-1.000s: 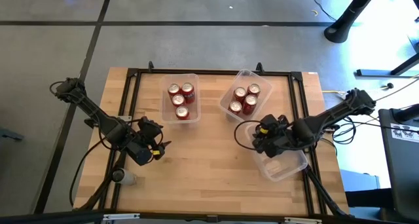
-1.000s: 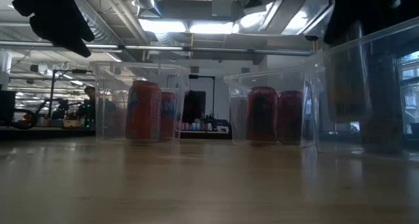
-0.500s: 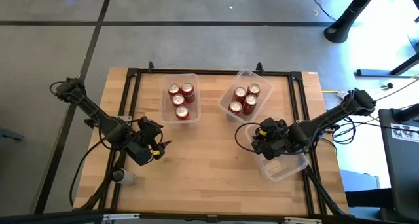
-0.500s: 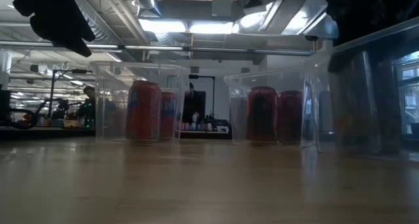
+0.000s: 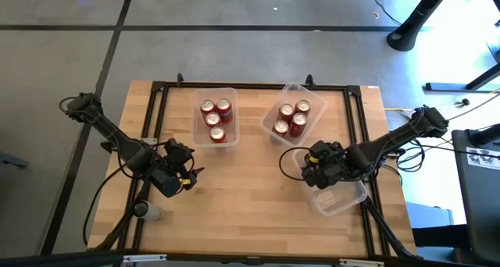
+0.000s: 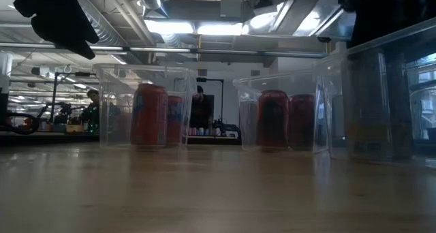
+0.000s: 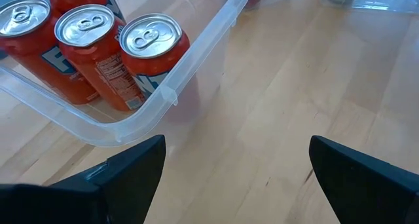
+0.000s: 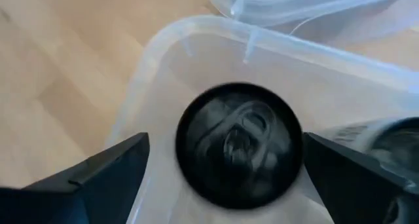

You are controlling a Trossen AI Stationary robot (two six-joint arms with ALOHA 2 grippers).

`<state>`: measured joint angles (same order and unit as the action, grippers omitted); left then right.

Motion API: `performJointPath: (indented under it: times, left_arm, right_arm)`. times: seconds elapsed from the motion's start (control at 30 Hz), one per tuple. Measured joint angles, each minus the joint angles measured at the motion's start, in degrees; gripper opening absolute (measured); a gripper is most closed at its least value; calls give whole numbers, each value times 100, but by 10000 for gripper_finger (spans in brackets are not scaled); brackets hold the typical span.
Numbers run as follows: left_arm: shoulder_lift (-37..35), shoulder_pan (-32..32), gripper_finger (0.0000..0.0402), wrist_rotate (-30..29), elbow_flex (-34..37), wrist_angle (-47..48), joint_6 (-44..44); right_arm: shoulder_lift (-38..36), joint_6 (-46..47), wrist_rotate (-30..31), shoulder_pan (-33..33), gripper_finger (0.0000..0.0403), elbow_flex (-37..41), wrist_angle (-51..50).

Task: Sort soda cans
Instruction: Put the white-yellow soda can into the bottom transparent bin, then adjust the top left transparent bin

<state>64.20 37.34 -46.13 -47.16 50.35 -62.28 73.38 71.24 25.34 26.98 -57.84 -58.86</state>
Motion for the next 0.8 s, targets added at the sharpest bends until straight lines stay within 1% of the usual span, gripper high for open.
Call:
performJointPath:
  times: [0.1,0.2,0.27,0.33,0.47,0.6,0.7,0.8]
  left_arm:
    - [0,0,365,0,0,-2,16]
    - [0,0,365,0,0,-2,18]
    - [0,0,365,1,0,-2,24]
    - [0,0,365,2,0,-4,77]
    - [0,-34,365,-1,0,-57,303]
    - [2,-326,365,8,-60,-16,649]
    - [-4,-700,365,219,-269,-45,1301]
    - [-4,-1179,361,672,-493,-39,2097]
  right_arm:
    - [0,-213,-97,0,391,-555,-594]
    - [-4,-451,-68,0,385,-1095,-941]
    - [-4,-741,133,0,383,-1384,-1000]
    - [-7,-1147,485,0,383,-1590,-953]
    - [-4,-1822,1123,0,382,-1645,-525]
    - [65,-2073,1654,-4,383,-1647,-380]
    - [154,-2078,1888,-4,383,-1590,-372]
    - [237,-2078,1926,-14,383,-1438,-362]
